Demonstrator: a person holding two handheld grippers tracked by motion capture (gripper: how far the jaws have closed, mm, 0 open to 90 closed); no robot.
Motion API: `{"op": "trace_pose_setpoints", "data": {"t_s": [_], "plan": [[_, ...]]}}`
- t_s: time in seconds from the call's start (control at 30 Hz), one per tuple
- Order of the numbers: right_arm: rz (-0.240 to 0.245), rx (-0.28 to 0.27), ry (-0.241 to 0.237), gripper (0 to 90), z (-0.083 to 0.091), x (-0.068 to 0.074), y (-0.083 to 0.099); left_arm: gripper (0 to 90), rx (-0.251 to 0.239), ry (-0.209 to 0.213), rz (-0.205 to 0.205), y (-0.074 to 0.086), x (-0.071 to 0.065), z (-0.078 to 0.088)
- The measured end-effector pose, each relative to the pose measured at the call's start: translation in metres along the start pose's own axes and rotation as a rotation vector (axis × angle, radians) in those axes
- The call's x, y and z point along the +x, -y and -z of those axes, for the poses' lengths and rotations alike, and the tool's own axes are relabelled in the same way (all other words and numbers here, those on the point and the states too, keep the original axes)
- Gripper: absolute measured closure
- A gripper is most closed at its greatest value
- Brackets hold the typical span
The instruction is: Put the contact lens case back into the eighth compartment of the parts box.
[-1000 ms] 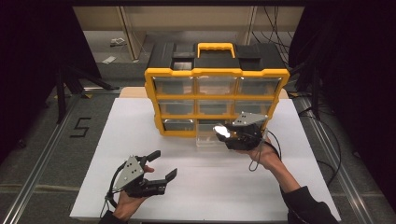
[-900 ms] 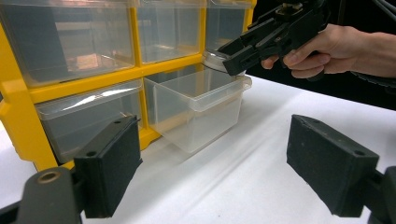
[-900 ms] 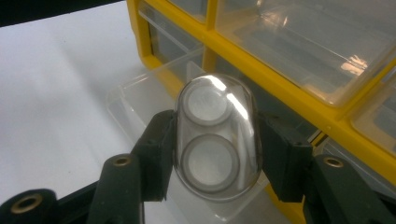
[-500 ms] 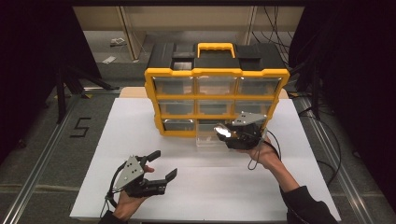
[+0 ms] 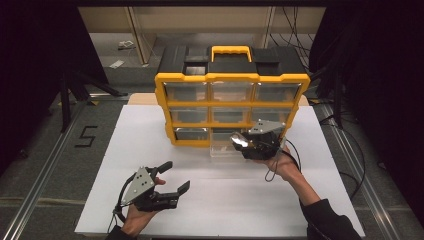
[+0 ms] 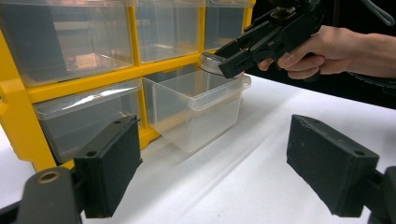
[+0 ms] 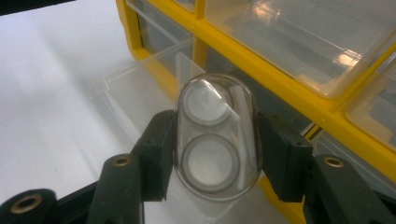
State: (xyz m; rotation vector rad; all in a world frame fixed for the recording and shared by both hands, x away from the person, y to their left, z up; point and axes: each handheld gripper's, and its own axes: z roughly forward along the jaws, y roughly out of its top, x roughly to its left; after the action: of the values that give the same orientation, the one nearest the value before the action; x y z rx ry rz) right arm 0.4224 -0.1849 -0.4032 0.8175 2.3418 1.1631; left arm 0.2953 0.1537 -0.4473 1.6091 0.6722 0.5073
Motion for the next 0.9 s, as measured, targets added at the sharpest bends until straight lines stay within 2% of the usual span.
{"op": "trace_pose_setpoints", "data": {"t_s": [0.9], "plan": [[0.001, 0.01, 0.006, 46.6, -0.0017, -0.0012, 0.001, 17.3, -0.001, 0.001, -0.002, -0.0002, -0.0003, 0.0003]]}}
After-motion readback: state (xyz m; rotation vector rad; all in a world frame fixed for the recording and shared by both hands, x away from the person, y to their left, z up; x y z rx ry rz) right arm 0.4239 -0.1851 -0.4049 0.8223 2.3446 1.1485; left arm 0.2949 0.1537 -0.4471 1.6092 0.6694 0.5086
